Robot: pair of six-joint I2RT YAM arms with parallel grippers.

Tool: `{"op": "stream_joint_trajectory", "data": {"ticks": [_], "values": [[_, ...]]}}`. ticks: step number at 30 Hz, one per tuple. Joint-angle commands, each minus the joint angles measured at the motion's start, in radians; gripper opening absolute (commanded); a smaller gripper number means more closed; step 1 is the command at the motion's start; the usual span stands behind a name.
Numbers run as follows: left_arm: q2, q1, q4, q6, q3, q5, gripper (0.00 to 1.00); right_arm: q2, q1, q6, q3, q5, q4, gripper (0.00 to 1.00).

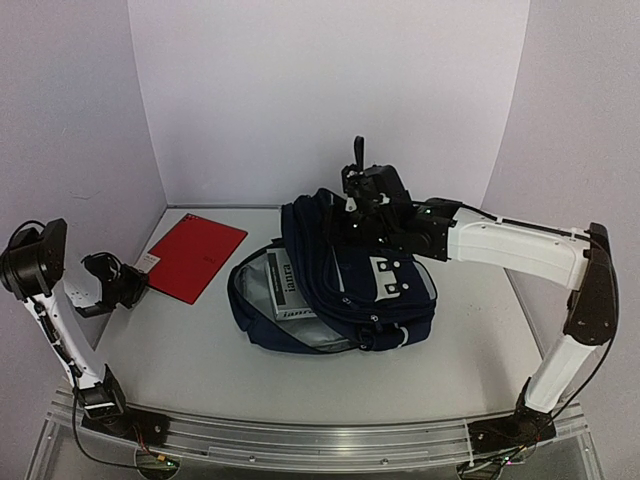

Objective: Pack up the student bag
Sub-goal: Pick up the files from the center of the board.

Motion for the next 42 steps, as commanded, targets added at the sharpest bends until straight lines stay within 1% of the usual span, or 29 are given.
{"op": "stream_joint_trajectory", "data": {"ticks": [1,4,5,9,12,14,16,19,20,22,24,26,30,33,36,42], "values": [[0.048,0.02,0.145,-0.088,0.05,-0.03,0.13,-0.008,-0.001,-0.025,0.078,0.049,0.123,0.0],[0.033,0.02,0.191,-0.094,0.042,-0.028,0.03,-0.011,-0.002,-0.024,0.069,0.059,0.112,0.0],[0.021,0.021,0.209,-0.091,0.036,-0.024,0.01,-0.013,-0.004,-0.024,0.064,0.061,0.109,0.0],[-0.05,0.02,0.234,-0.067,0.022,0.005,0.0,-0.021,-0.003,-0.018,0.039,0.064,0.099,0.0],[-0.137,0.02,0.216,-0.064,0.009,0.033,0.0,-0.024,-0.003,-0.014,0.022,0.07,0.094,0.0],[-0.221,0.02,0.179,-0.056,0.004,0.044,0.0,-0.022,-0.003,-0.014,0.015,0.079,0.088,0.0],[-0.309,0.019,0.107,-0.034,0.013,0.06,0.0,-0.013,-0.004,-0.019,0.01,0.082,0.075,0.0],[-0.417,0.019,-0.075,0.018,0.083,0.122,0.0,0.005,-0.003,-0.022,0.007,0.065,0.05,0.01],[-0.448,0.018,-0.123,0.028,0.105,0.14,0.0,0.011,-0.003,-0.021,0.006,0.058,0.045,0.07],[-0.524,0.019,-0.209,0.034,0.138,0.152,0.0,0.019,-0.004,-0.016,-0.004,0.042,0.038,0.24],[-0.597,0.019,-0.288,0.031,0.165,0.15,0.0,0.018,-0.003,-0.01,-0.011,0.029,0.038,0.44],[-0.655,0.018,-0.337,0.016,0.196,0.163,0.0,0.015,-0.003,-0.006,-0.012,0.021,0.038,0.6],[-0.719,0.013,-0.381,-0.051,0.263,0.257,0.0,-0.001,-0.003,-0.013,0.004,0.016,0.038,0.82],[-0.75,-0.002,-0.421,-0.064,0.324,0.343,0.0,-0.002,-0.006,-0.029,0.025,-0.018,0.044,0.92],[-0.773,-0.027,-0.444,-0.062,0.373,0.426,0.0,0.006,-0.022,-0.048,0.044,-0.094,0.054,0.97],[-0.801,-0.087,-0.522,0.001,0.509,0.599,0.0,-0.017,-0.065,-0.102,0.057,-0.278,0.097,0.98]]}}
